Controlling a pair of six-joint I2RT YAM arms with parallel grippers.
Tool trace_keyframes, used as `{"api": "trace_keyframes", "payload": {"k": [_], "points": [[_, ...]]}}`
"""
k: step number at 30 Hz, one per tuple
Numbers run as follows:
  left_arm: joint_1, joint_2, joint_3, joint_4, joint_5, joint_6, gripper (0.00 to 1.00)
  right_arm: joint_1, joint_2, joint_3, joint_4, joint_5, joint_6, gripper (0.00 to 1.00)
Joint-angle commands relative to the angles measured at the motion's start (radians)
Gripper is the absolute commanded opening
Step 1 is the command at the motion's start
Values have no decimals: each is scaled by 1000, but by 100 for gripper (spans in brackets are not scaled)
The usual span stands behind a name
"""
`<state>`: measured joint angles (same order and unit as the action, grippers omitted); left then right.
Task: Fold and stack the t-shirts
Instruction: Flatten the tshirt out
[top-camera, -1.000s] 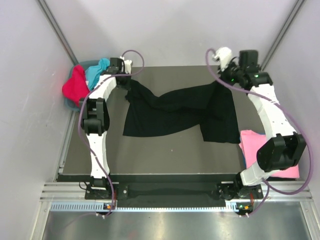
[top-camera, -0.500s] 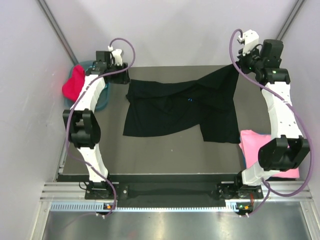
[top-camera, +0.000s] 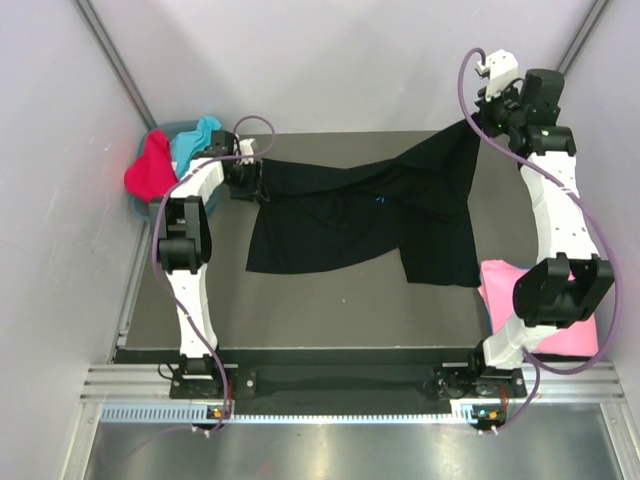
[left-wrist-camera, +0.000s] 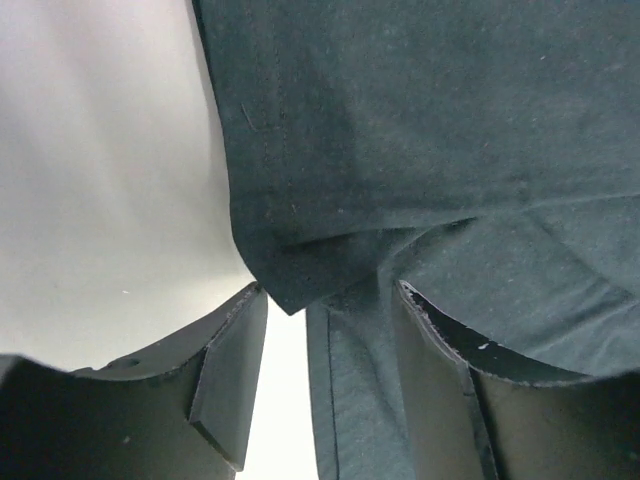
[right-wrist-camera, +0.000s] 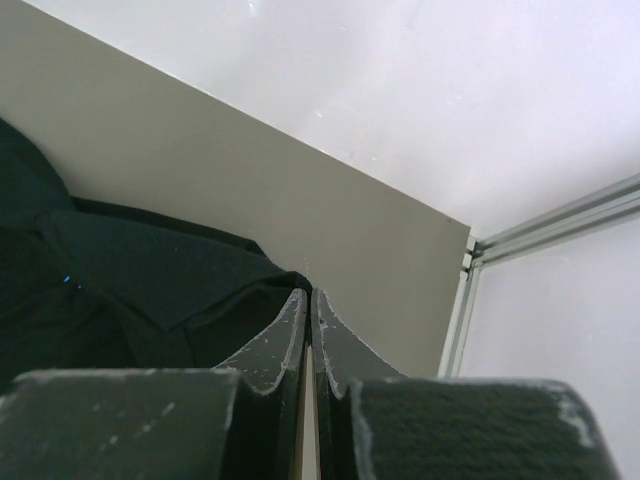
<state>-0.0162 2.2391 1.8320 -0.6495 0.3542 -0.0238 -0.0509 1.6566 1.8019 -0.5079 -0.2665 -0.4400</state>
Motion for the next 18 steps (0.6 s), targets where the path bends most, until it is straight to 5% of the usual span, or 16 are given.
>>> {"api": "trace_keyframes", "payload": {"k": [1, 8, 13, 18], "points": [[-4, 5, 44, 22, 20, 15, 57, -7, 5, 50, 52, 13, 15, 0], [-24, 48, 137, 31, -7, 15, 51, -6, 20, 57, 57, 13, 15, 0], [-37, 50, 173, 34, -35, 53, 20, -7, 29, 59, 62, 18, 12, 0], [-39, -28, 211, 57, -47, 67, 2, -9, 23, 80, 65, 18, 18, 0]]}}
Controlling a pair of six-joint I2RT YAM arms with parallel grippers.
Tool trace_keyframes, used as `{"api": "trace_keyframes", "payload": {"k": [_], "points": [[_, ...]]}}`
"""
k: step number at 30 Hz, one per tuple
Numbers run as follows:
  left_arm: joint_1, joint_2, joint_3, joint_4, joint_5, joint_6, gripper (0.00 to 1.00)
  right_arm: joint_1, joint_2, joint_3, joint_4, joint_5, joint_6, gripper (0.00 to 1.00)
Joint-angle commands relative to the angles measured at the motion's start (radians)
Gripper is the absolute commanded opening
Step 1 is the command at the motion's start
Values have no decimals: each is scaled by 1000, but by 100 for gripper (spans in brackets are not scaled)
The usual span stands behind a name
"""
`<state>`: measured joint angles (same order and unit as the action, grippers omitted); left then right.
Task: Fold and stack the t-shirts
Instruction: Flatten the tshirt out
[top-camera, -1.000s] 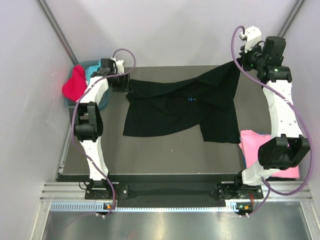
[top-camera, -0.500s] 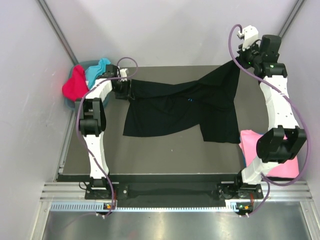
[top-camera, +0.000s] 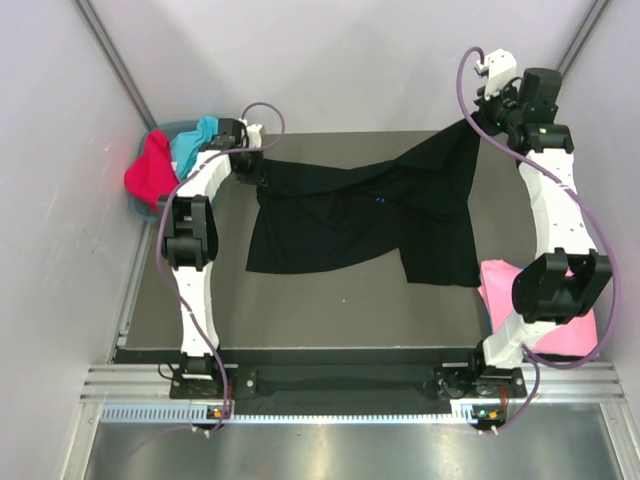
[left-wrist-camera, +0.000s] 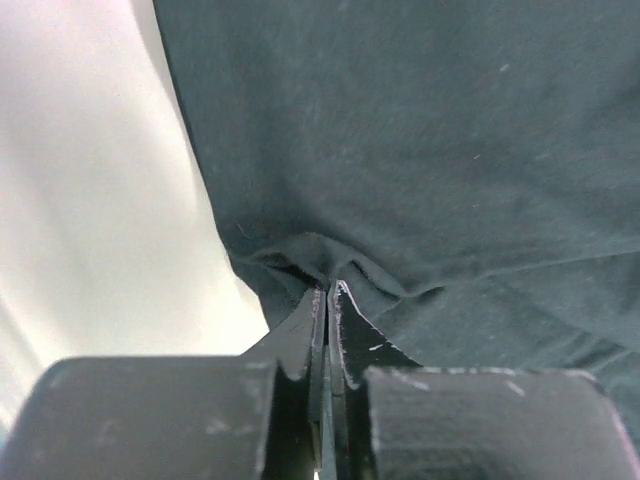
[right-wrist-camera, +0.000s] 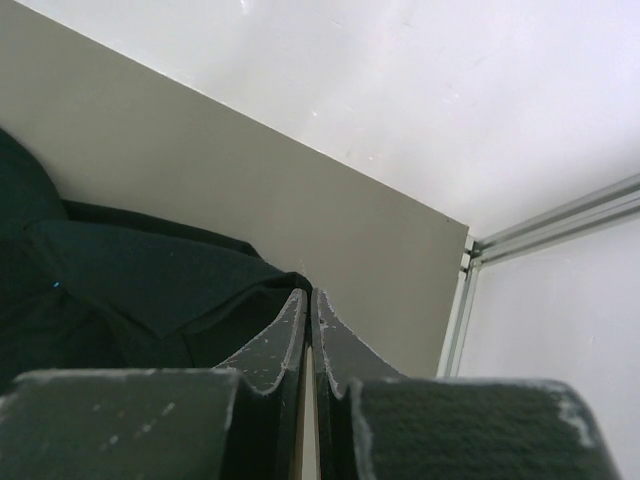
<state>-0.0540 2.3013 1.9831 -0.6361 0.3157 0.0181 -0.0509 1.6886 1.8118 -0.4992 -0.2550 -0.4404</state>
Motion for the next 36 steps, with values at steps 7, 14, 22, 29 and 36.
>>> {"api": "trace_keyframes", "payload": {"k": [7, 14, 22, 29, 36], "points": [[5, -330, 65, 99, -16, 36, 0, -75, -40, 185, 100, 16, 98, 0], [28, -482, 20, 138, -98, 14, 0, -184, -44, 212, 122, 4, 204, 0], [40, -588, 23, 153, -127, 11, 0, -188, -112, 198, 111, -43, 233, 0], [48, -787, -76, 318, -202, 19, 0, -190, -196, 274, 88, -78, 241, 0], [48, -960, -118, 366, -227, 57, 0, -196, -392, 222, 100, -84, 209, 0]]}}
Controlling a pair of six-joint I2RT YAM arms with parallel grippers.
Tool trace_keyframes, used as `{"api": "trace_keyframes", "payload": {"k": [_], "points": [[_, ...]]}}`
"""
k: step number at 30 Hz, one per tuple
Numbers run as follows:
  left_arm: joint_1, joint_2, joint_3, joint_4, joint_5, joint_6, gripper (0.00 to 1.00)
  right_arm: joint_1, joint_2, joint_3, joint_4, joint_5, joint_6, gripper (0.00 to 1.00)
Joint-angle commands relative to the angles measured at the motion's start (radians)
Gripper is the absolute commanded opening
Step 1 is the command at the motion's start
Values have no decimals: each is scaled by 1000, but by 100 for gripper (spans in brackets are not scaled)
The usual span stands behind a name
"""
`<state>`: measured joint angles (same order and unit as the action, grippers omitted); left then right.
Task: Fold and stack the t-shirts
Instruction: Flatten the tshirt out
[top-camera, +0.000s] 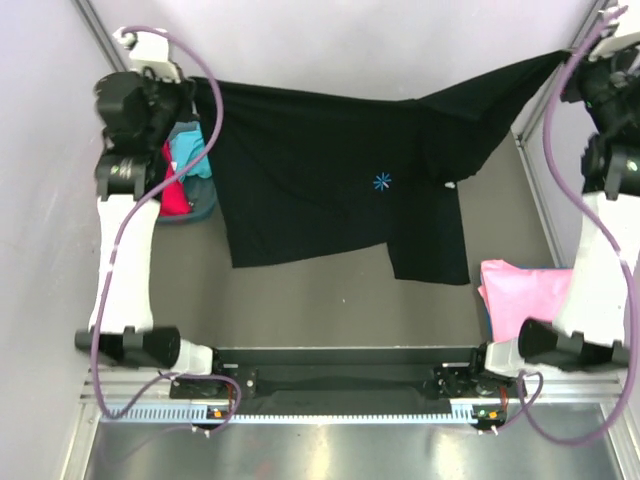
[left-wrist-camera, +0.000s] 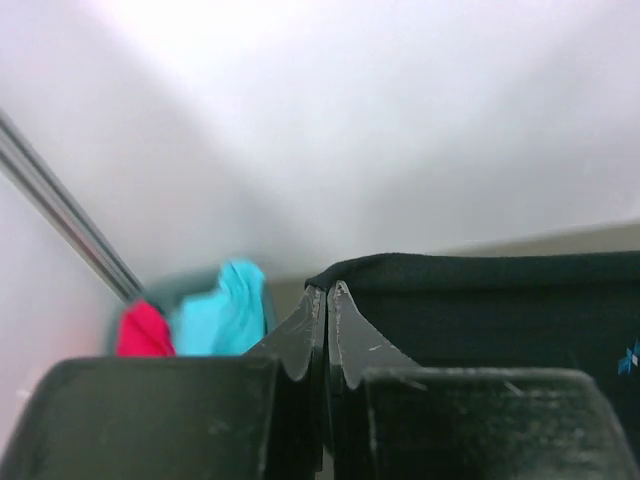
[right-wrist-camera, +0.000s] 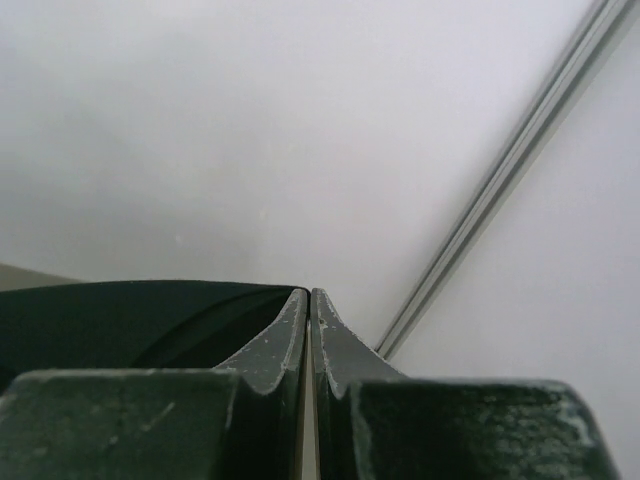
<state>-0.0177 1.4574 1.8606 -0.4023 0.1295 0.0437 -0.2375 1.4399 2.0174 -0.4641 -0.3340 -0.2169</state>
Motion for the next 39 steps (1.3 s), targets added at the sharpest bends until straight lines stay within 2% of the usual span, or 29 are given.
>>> {"api": "trace_keyframes", "payload": {"k": [1, 9, 16, 19, 24, 28, 31, 35, 39], "points": [[12, -140, -11, 137, -34, 36, 0, -10, -171, 4, 68, -7, -18, 0], [12, -394, -96, 177, -22, 85, 0, -10, -461, -95, 56, 1, -91, 0], [10, -525, -109, 181, -82, 139, 0, -10, -615, -51, 51, 4, -142, 0], [12, -505, -22, 180, -103, 168, 0, -10, -598, 49, 53, 13, -142, 0], [12, -381, 150, 180, -111, 189, 0, -10, -481, 254, 56, 32, -139, 0], [12, -281, 250, 188, -110, 194, 0, -10, -412, 268, 131, 44, -134, 0], [10, -203, 273, 188, -105, 188, 0, -9, -343, 258, 174, 43, -133, 0], [12, -109, 229, 165, -48, 150, 0, -10, -268, 137, 245, 20, -121, 0], [12, -57, 80, 197, 5, 130, 0, -10, -211, -52, 297, -28, -105, 0]]}}
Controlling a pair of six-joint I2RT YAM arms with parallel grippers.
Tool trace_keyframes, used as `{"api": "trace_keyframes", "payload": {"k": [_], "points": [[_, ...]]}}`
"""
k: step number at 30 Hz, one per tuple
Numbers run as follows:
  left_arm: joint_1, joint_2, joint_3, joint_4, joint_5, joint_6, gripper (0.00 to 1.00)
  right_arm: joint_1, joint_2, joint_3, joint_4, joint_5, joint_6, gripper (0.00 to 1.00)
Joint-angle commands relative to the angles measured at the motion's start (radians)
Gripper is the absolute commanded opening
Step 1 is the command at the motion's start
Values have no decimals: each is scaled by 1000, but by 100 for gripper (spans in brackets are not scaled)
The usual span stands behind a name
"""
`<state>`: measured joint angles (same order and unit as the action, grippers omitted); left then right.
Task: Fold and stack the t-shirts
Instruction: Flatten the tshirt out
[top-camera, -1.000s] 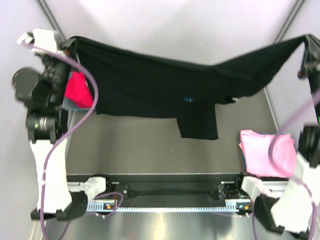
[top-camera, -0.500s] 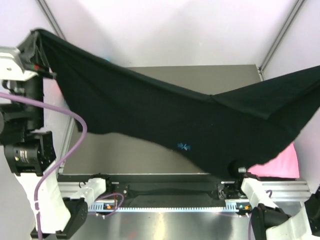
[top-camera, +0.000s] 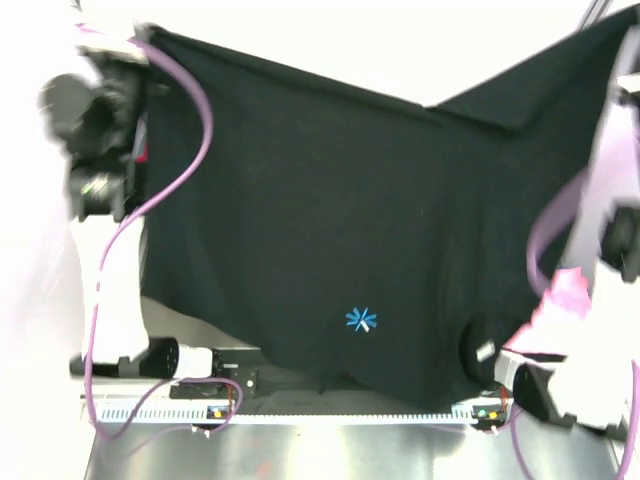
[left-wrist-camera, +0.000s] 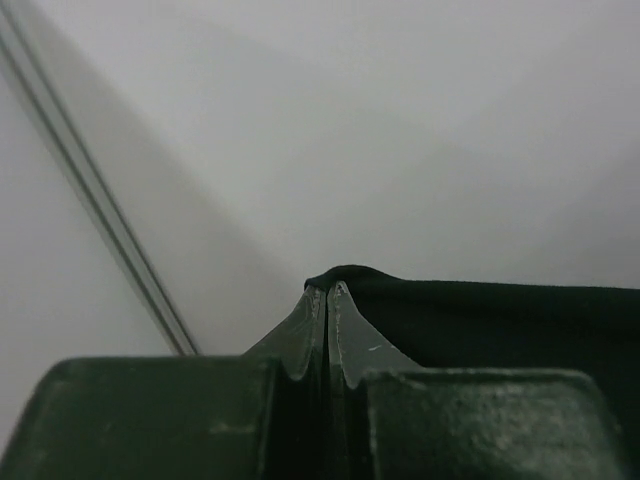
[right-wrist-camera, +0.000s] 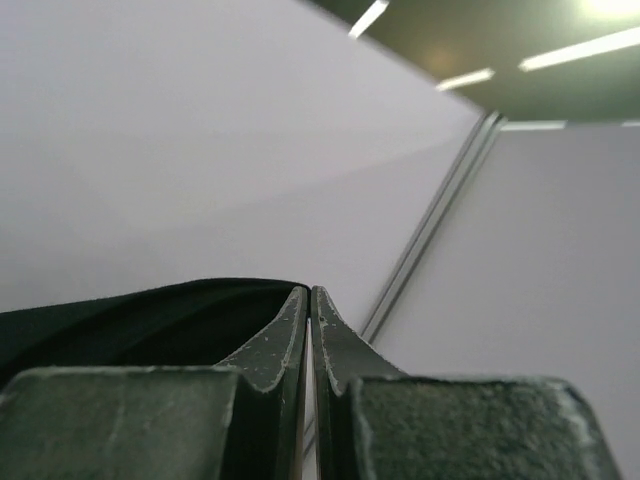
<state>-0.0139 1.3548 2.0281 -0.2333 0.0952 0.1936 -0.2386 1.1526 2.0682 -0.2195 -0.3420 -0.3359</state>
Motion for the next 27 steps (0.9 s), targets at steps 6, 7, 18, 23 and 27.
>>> {"api": "trace_keyframes", "payload": {"k": [6, 7, 18, 23, 27], "points": [[8, 211, -198, 84, 72, -13, 0, 67, 186, -330, 135, 24, -70, 0], [8, 275, -194, 83, 95, -14, 0, 91, 203, -350, 143, 38, -103, 0], [-50, 788, 24, 130, 97, 27, 0, 154, 657, -326, 167, 138, -199, 0], [-74, 992, 168, 158, 45, 17, 0, 156, 929, -67, 112, 261, -167, 0], [-78, 1084, 208, 316, 14, 29, 0, 162, 1081, 90, 101, 322, -166, 0]]}}
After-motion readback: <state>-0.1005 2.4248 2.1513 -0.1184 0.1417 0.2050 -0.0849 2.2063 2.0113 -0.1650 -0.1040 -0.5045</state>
